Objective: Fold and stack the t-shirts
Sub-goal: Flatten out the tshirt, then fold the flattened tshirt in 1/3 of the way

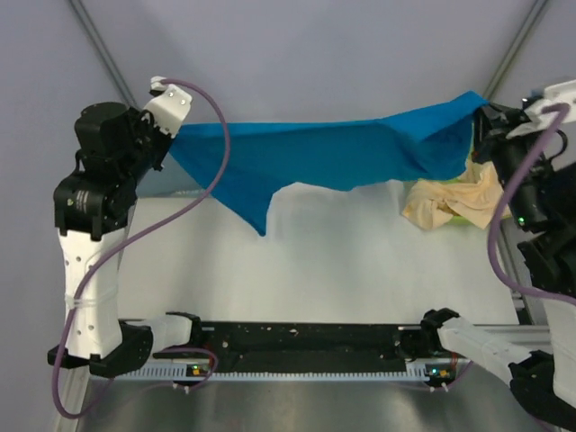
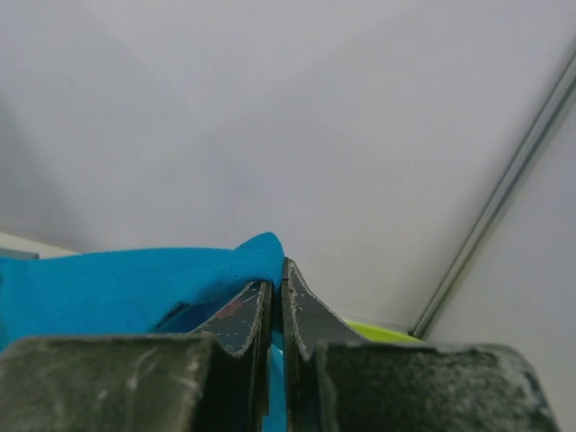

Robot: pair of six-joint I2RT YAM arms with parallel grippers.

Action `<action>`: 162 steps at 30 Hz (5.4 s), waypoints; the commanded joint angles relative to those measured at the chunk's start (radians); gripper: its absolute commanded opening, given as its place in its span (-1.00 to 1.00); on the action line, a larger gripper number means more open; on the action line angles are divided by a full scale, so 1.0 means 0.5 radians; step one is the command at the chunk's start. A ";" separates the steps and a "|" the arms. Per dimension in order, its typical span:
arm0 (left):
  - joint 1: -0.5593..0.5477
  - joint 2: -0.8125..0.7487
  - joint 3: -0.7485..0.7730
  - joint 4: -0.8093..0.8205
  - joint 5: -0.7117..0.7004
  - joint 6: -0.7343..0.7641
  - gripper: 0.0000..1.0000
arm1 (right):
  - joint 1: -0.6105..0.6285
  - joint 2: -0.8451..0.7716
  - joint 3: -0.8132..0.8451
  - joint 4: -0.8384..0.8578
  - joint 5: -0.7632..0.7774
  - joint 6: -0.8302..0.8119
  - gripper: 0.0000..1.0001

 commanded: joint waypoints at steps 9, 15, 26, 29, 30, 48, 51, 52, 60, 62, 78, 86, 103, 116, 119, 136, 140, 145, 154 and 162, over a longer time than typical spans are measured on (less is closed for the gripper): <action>0.008 -0.092 0.537 -0.307 -0.002 -0.049 -1.00 | -0.014 -0.149 0.277 -0.201 0.101 -0.072 -1.00; 0.011 0.184 0.301 0.000 0.038 0.021 -1.00 | -0.029 0.427 0.476 -0.214 0.190 -0.336 -1.00; 0.008 0.969 0.739 0.791 -0.364 0.052 -1.00 | -0.557 1.566 1.527 -0.128 -0.276 0.050 -1.00; 0.008 1.123 0.926 1.052 -0.468 0.128 -1.00 | -0.643 1.766 1.831 -0.030 -0.246 0.155 -1.00; 0.008 1.154 0.945 1.141 -0.496 0.168 -1.00 | -0.670 1.781 1.878 0.013 -0.239 0.170 -1.00; 0.011 0.548 -0.538 1.103 -0.202 0.472 -1.00 | -0.558 0.466 -0.142 -0.305 -0.396 -0.195 -1.00; 0.008 0.372 -0.904 0.662 -0.058 0.460 -1.00 | -0.337 0.266 -0.462 -0.666 -0.442 -0.213 -1.00; 0.008 0.347 -0.996 0.523 -0.018 0.439 -1.00 | -0.263 0.257 -0.517 -0.850 -0.487 -0.189 -1.00; 0.005 0.102 -1.923 0.145 0.215 0.362 -1.00 | 0.455 0.407 -0.993 -1.952 -0.767 -0.097 -1.00; 0.005 0.022 -2.033 0.029 0.359 0.401 -1.00 | 0.465 0.468 -1.058 -2.194 -0.657 -0.060 -1.00; 0.008 -0.058 -2.031 -0.056 0.366 0.338 -1.00 | 0.468 0.416 -0.972 -2.003 -0.375 -0.553 -1.00; 0.011 0.424 -1.773 0.319 0.099 0.132 -1.00 | 0.085 0.762 -1.079 -1.021 -0.105 -0.998 -1.00; 0.084 0.694 -1.703 0.553 -0.128 -0.108 -1.00 | -0.167 1.321 -0.954 -0.517 -0.172 -1.223 -1.00; 0.149 0.780 -1.654 0.589 -0.100 -0.151 -0.97 | -0.204 1.542 -0.806 -0.484 -0.233 -1.241 -1.00; 0.152 0.777 -1.632 0.651 -0.110 -0.148 -0.92 | -0.213 1.588 -0.763 -0.447 -0.209 -1.244 -1.00; 0.474 0.621 -1.220 0.685 0.101 -0.038 -0.22 | -0.293 1.583 -0.214 -0.545 0.087 0.166 0.18; 0.284 0.238 -1.634 0.492 0.500 0.361 -0.38 | -0.324 1.154 -0.633 -0.726 -0.395 0.635 0.19; 0.219 0.139 -1.963 0.347 0.544 0.619 -0.11 | -0.388 0.788 -1.213 -0.732 -0.647 0.967 0.19; 0.134 0.227 -2.304 0.776 0.449 0.751 0.16 | -0.440 0.410 -1.809 -0.450 -0.776 1.308 0.10; 0.115 0.347 -2.442 0.967 0.286 0.724 -0.46 | -0.352 0.199 -1.945 -0.444 -0.507 1.373 0.04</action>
